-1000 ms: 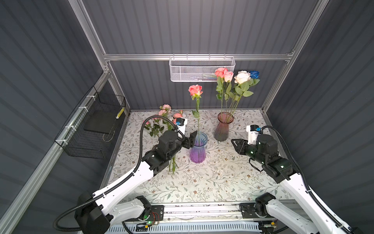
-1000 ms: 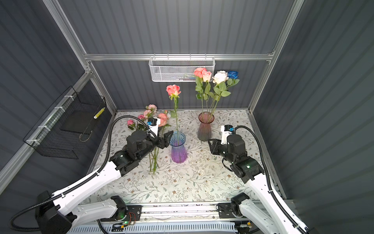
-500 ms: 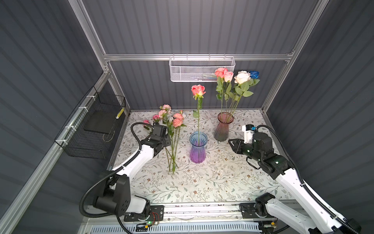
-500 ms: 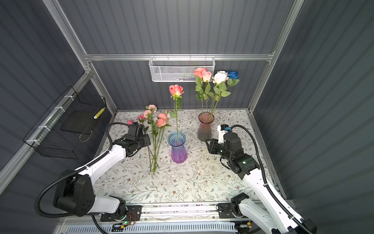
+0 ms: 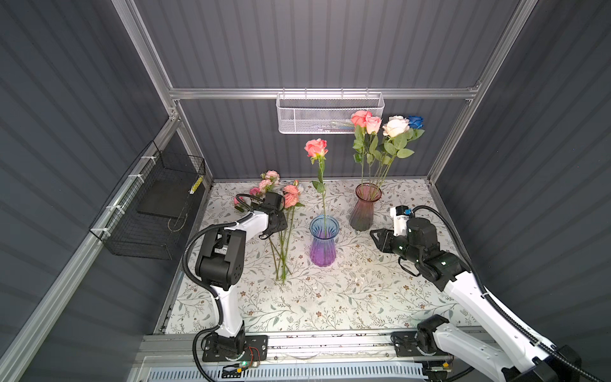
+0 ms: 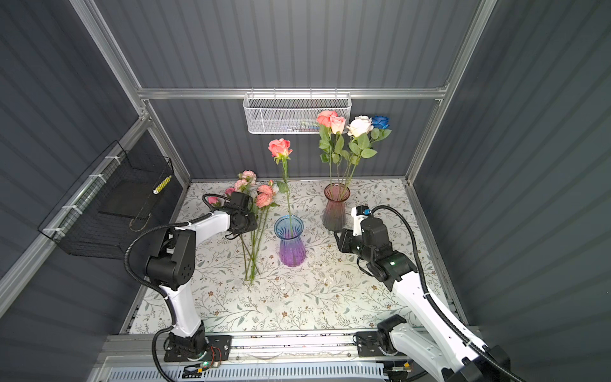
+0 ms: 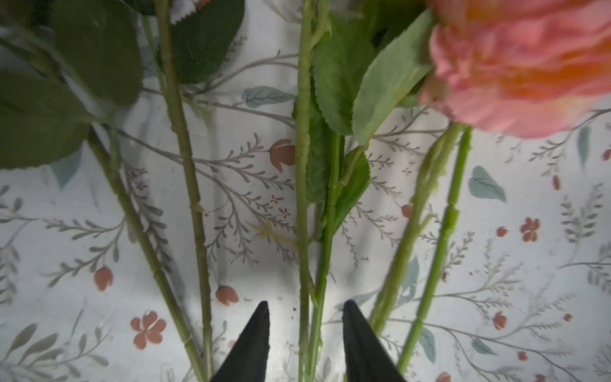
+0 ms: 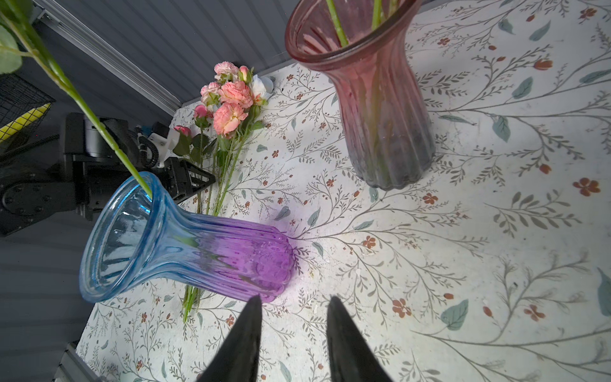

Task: Arrange the flowers into the vase
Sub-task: 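Open the left gripper and withdraw it toward the lying bunch, then grasp a pale pink spray rose stem from the bunch with the left gripper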

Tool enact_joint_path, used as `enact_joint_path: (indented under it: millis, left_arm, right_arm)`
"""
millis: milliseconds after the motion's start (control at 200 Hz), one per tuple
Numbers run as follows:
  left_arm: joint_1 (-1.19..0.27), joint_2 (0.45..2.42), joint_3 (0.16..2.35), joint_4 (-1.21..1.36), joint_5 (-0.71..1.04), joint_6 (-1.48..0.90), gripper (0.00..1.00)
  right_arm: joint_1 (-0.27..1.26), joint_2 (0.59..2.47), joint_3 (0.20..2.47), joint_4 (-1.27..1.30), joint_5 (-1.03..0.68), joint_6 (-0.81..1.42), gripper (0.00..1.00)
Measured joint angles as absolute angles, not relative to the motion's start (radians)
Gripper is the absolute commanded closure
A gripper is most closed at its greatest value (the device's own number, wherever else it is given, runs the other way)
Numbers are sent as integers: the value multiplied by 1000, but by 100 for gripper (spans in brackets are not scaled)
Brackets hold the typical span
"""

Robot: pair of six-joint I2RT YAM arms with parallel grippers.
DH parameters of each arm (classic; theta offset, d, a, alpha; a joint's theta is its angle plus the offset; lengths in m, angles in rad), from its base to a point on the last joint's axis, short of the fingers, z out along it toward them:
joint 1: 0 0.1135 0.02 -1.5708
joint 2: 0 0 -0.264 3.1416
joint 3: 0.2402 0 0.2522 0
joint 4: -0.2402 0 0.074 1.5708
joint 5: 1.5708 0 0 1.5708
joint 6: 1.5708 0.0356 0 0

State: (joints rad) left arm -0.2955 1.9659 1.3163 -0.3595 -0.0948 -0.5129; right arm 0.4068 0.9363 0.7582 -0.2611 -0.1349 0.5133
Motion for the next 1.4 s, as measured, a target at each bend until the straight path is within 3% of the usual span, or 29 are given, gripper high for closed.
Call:
enact_joint_path:
  millis: [420,1401]
  left_arm:
    - [-293,1998,1351,-370,-65,-499,100]
    - [-291,1391,1178,-347,-33,-451,100]
  right_arm:
    - [406,938,741,-232,-136,508,64]
    - [406,868,749,-266,-163,553,64]
